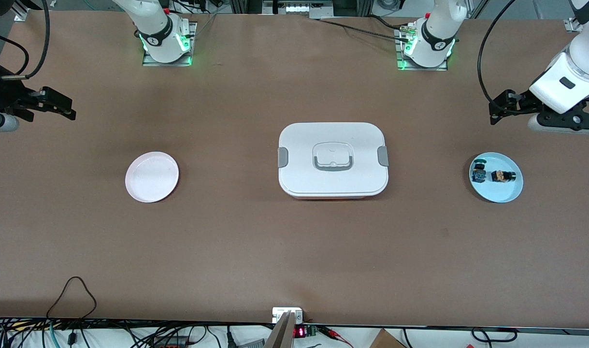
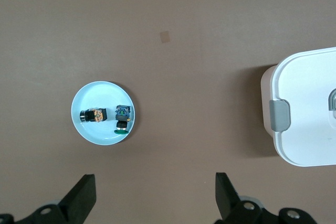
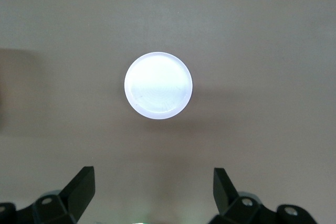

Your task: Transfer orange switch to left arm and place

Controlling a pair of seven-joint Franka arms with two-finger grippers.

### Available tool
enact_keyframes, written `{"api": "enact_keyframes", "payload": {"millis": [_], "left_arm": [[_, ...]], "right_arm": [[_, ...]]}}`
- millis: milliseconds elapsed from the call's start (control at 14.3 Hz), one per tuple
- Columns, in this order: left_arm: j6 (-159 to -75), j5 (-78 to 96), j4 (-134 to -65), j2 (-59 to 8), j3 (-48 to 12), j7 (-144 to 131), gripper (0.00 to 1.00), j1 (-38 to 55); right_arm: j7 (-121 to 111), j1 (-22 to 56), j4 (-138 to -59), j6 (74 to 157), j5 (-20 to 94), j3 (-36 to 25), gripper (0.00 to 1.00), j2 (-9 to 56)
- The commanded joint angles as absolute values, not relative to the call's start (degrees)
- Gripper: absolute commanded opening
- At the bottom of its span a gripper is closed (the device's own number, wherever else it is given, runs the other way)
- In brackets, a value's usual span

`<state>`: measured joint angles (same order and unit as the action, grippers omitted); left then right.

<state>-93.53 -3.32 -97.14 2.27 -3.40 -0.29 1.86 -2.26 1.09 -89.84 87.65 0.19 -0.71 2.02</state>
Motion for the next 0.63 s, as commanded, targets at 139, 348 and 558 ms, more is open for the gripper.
{"api": "enact_keyframes", "payload": {"millis": [139,348,558], "left_arm": [[-91.23,-2.20,-95.72,2.55,-3.60,-1.49,1.00,1.93],[-90.44,-2.20,-95.62,2.55,-3.52,-1.49,1.00,1.93],[-90.44,-2.20,-95.62,2.46,-3.60,-1.49,1.00,1.93]], "right_arm": [[-2.72,0.44,-88.86,86.48,-0.09,0.00,1.00,1.93],[-2.81,0.44,-88.86,86.48,-0.09,0.00,1.00,1.93],[-2.72,0.44,-88.86,86.48,-0.09,0.00,1.00,1.93]]}}
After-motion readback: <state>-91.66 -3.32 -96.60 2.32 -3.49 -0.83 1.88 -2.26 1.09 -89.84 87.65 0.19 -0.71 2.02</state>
